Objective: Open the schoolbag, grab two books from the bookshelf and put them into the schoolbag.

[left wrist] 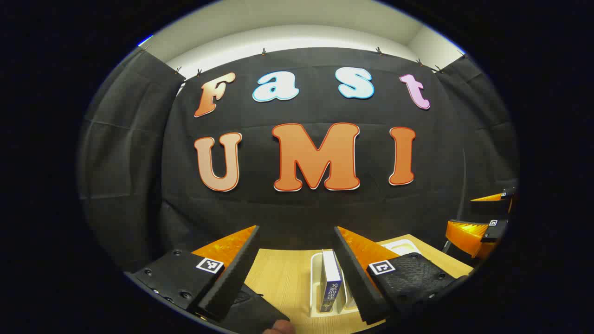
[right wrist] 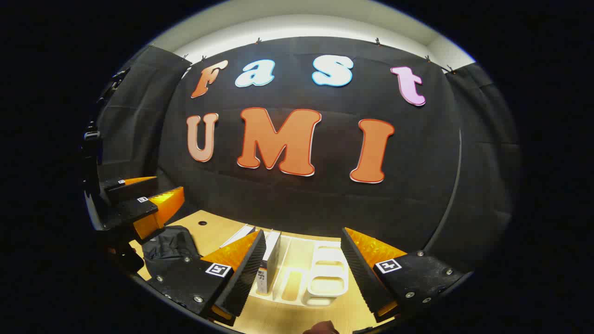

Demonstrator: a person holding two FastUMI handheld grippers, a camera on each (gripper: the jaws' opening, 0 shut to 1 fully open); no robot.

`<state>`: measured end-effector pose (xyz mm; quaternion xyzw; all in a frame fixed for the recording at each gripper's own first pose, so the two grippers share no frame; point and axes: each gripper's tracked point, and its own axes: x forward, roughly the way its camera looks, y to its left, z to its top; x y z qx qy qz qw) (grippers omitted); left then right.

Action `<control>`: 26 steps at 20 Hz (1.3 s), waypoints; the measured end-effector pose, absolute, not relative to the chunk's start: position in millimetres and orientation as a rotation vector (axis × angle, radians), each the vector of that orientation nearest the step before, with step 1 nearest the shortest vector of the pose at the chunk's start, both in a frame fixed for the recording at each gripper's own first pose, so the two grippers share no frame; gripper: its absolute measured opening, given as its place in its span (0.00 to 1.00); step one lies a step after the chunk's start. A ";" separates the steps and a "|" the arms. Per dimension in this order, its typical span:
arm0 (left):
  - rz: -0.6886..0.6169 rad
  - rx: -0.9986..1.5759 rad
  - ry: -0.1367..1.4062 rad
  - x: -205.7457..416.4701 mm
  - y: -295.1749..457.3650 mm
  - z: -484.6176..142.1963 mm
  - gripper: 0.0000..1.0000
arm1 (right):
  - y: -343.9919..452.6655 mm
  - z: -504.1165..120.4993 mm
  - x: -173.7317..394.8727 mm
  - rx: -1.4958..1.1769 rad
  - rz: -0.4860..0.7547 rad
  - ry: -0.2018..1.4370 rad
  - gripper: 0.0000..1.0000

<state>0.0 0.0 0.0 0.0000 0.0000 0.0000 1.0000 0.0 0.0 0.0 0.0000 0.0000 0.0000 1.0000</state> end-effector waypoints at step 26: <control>-0.047 0.073 -0.009 26.2 27.7 -21.3 0.96 | 26.3 -12.2 35.1 0.073 -0.069 0.031 0.97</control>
